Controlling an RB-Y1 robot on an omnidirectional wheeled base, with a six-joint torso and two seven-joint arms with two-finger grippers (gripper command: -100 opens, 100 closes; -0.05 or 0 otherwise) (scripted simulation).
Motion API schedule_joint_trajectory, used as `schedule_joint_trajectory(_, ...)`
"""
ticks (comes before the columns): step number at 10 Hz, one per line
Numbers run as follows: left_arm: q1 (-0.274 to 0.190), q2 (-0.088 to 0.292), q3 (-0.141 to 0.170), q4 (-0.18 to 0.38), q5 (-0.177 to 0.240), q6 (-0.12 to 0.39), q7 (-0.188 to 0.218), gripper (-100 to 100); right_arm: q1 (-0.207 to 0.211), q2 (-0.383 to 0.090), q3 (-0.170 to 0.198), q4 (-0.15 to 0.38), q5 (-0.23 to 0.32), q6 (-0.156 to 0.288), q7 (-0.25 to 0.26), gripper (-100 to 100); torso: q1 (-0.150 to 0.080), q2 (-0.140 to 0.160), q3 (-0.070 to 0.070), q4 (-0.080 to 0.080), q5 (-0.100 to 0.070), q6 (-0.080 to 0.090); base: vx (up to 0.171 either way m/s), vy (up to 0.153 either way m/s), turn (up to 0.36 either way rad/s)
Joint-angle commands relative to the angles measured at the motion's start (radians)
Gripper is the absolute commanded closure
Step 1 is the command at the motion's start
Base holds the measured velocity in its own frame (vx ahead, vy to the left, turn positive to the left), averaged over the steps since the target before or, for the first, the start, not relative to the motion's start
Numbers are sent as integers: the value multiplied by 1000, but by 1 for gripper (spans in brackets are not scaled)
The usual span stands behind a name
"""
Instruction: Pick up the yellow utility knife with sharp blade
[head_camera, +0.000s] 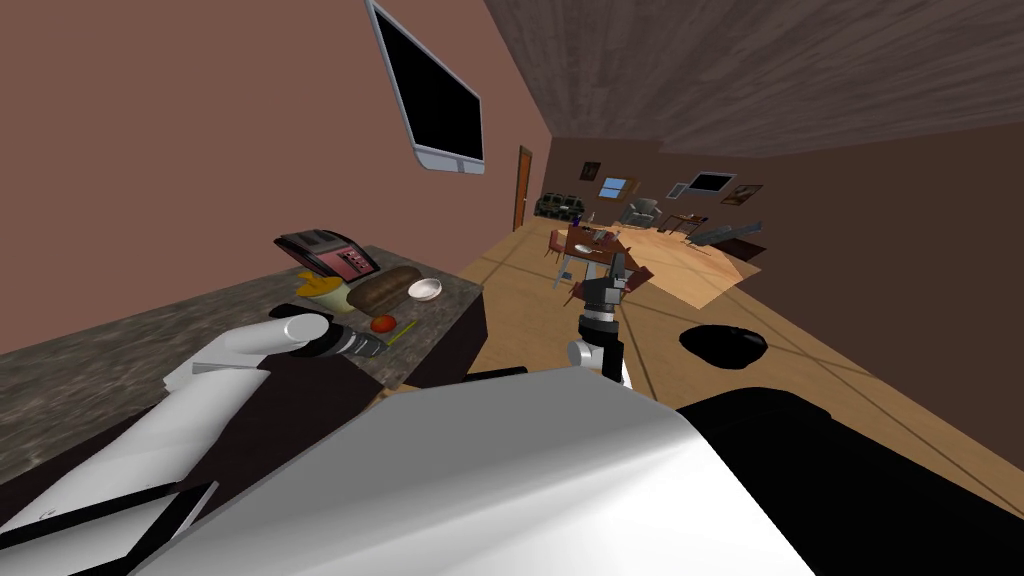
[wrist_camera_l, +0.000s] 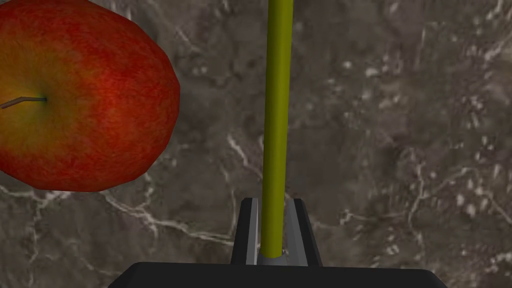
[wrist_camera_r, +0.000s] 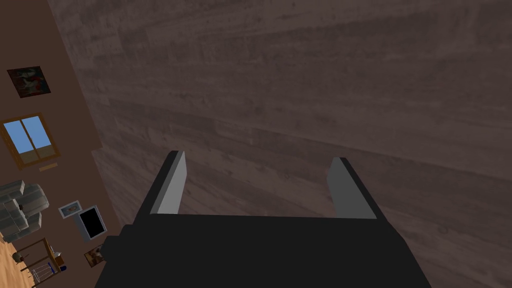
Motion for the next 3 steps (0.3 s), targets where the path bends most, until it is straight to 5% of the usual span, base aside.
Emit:
schedule_joint_trajectory(1, 1, 18, 7, -31, 16, 27, 24, 100, 0, 0, 0, 0, 0, 0, 0, 0, 0, 0, 0, 0, 0, 0, -12, 11, 29)
schedule_joint_trajectory(2, 2, 12, 5, -19, 10, 15, 13, 100, 0, 0, 0, 0, 0, 0, 0, 0, 0, 1, 0, 0, 0, 0, -5, 7, 4)
schedule_joint_trajectory(3, 1, 13, 6, -21, 12, 19, 15, 0, 0, 0, 0, 0, 0, 0, 0, 0, 0, 0, 0, 0, 1, 0, 0, 0, 0)
